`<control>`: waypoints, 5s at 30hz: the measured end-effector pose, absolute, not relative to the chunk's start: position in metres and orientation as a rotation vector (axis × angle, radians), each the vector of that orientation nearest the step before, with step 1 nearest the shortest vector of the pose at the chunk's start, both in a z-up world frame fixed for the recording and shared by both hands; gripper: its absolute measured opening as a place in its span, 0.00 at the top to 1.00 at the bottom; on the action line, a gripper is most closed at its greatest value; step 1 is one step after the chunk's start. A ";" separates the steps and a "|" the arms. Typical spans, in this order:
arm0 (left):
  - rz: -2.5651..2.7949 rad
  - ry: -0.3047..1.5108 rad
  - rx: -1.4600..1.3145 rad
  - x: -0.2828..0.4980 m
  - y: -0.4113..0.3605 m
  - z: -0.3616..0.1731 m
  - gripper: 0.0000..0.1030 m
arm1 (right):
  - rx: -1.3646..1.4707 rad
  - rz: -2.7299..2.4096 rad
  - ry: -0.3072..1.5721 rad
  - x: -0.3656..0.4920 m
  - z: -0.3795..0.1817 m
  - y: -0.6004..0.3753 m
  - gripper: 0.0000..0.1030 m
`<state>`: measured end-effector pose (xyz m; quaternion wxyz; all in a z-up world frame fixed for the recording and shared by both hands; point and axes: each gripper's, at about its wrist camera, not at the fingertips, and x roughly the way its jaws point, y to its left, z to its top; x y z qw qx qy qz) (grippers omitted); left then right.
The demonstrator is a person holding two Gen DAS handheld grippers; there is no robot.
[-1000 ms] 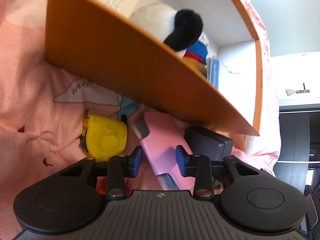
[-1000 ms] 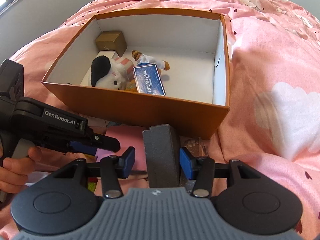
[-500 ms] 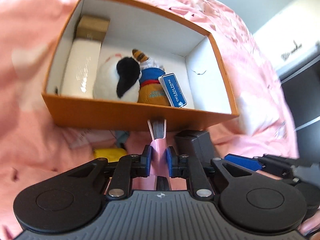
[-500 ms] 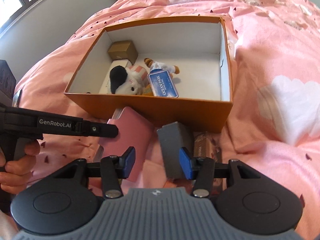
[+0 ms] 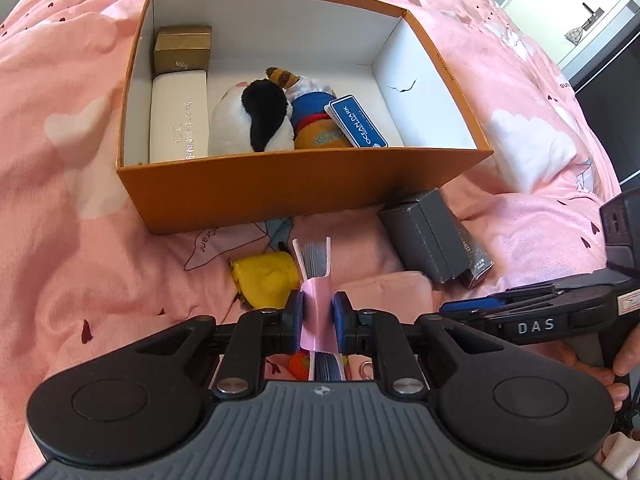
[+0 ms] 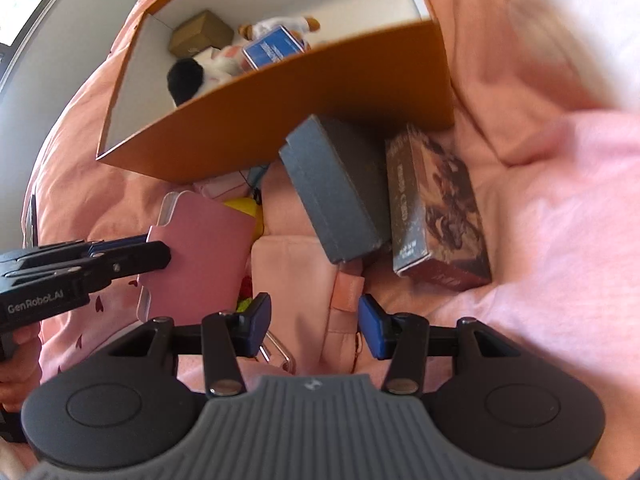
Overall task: Organize objects
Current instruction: 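Grasp the pink strap item with the left tool while the right tool grasps the pink fabric pouch, then lift both pink items and carry them over the orange box with both tools, then lower the pink items into the box beside the plush toy with both tools, then open both tools and withdraw them from the box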
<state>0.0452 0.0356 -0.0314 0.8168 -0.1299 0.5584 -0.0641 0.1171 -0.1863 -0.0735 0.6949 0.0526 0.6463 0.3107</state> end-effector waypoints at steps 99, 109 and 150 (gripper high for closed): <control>-0.143 0.996 -0.235 0.170 -0.003 -0.048 0.85 | -0.158 0.638 1.421 0.277 -0.039 -0.086 0.73; -0.161 1.008 -0.327 0.169 0.013 -0.054 0.70 | -0.185 0.622 1.412 0.279 -0.048 -0.082 0.67; -0.238 0.918 -0.388 0.131 0.037 -0.010 0.69 | -0.200 0.690 1.235 0.252 -0.002 -0.111 0.56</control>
